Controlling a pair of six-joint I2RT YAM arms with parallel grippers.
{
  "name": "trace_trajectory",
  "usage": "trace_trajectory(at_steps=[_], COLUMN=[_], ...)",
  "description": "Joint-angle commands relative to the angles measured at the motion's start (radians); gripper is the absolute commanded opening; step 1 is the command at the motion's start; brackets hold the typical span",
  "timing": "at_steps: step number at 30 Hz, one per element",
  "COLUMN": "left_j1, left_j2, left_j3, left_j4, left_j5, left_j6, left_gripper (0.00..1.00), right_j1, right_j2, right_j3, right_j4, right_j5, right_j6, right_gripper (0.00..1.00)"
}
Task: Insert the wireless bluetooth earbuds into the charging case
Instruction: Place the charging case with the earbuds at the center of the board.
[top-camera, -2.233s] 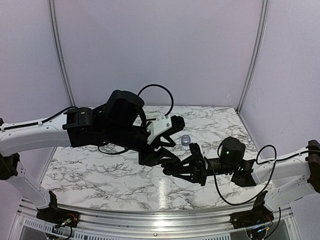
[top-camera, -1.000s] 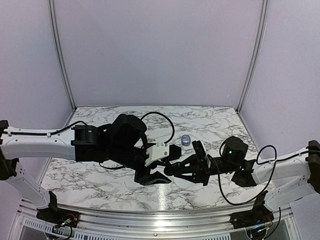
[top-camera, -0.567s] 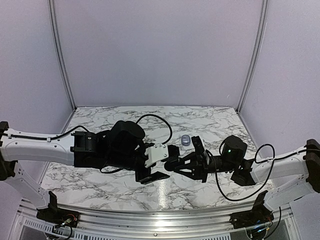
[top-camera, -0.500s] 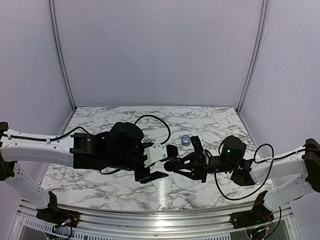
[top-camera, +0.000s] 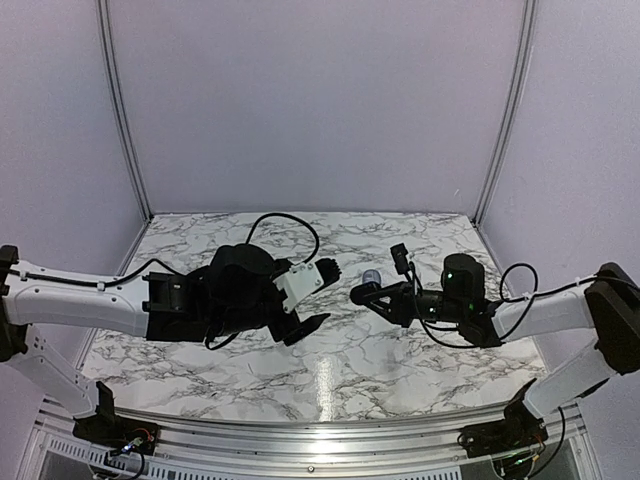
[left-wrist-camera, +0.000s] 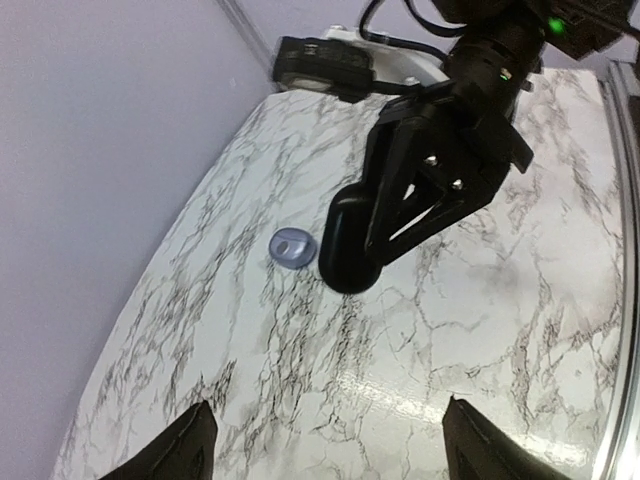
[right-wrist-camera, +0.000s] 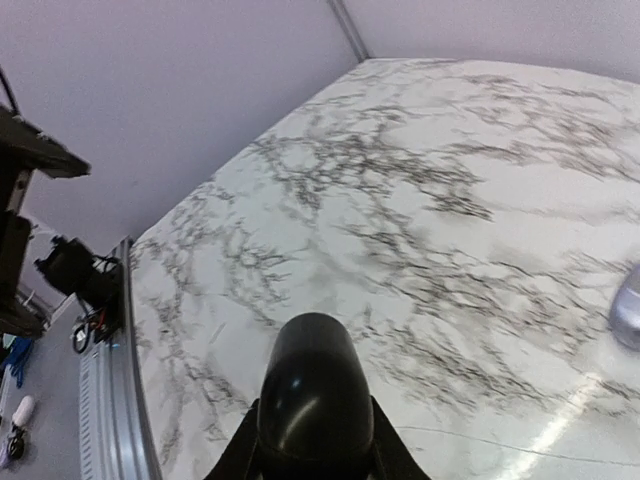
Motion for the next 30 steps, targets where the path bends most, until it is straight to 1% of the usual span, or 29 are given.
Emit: trace_trajectory(at_steps=[1, 2, 3, 5, 8, 13, 18, 20, 23, 25, 26, 29, 30], left_j1=[0.051, 0.065, 0.08, 0.103, 0.124, 0.138, 0.139, 0.14, 0.141, 0.146, 0.151, 0.169, 0.177], left_j2=[-0.069, -0.081, -0.089, -0.095, -0.1, -0.121, -0.134, -0.139, -0.148, -0.154, -0.157, -0.163, -0.165], left_j3=[-0.074, -0.088, -0.095, -0.098, -0.106, -0.133, -0.16, -0.172, -0.191, -0.201, -0.204, -0.214, -0.214], left_j4=[0.167, 0.189, 0.204, 0.209, 0.222, 0.254, 0.275, 0.284, 0.299, 0.306, 0.308, 0.307, 0.307], left_j5=[-0.132, -0.129, -0.127, -0.132, -0.141, -0.141, -0.143, -0.145, -0.153, -0.158, -0.158, -0.164, -0.166], left_j6=[-0.117, -0.145, -0.17, -0.212, -0.247, -0.266, -0.273, -0.274, -0.275, -0.288, -0.296, -0.332, -0.346], left_gripper=[0.89, 0.95, 0.98, 0.99, 0.99, 0.99, 0.99, 0.99, 0.99, 0.99, 0.99, 0.99, 0.99], right_j1=[-0.096, -0.109, -0.118, -0.147, -0.188, -0.206, -0.214, -0.215, -0.215, -0.215, -0.215, -0.218, -0.22], right_j2=[0.084, 0.113, 0.142, 0.201, 0.301, 0.412, 0.446, 0.448, 0.461, 0.469, 0.469, 0.461, 0.456], right_j3=[0.047, 0.068, 0.088, 0.117, 0.147, 0.216, 0.245, 0.26, 0.279, 0.288, 0.292, 0.299, 0.302], right_j4=[-0.085, -0.109, -0.13, -0.127, -0.099, -0.135, -0.188, -0.217, -0.26, -0.278, -0.287, -0.32, -0.333], right_j5=[0.057, 0.055, 0.055, 0.05, 0.017, -0.002, 0.039, 0.065, 0.088, 0.093, 0.097, 0.106, 0.107], right_j6=[0.073, 0.071, 0.071, 0.087, 0.121, 0.123, 0.106, 0.099, 0.088, 0.085, 0.082, 0.066, 0.059], right_gripper=[0.02, 0.04, 0.06, 0.09, 0.1, 0.13, 0.19, 0.23, 0.32, 0.42, 0.45, 0.61, 0.7])
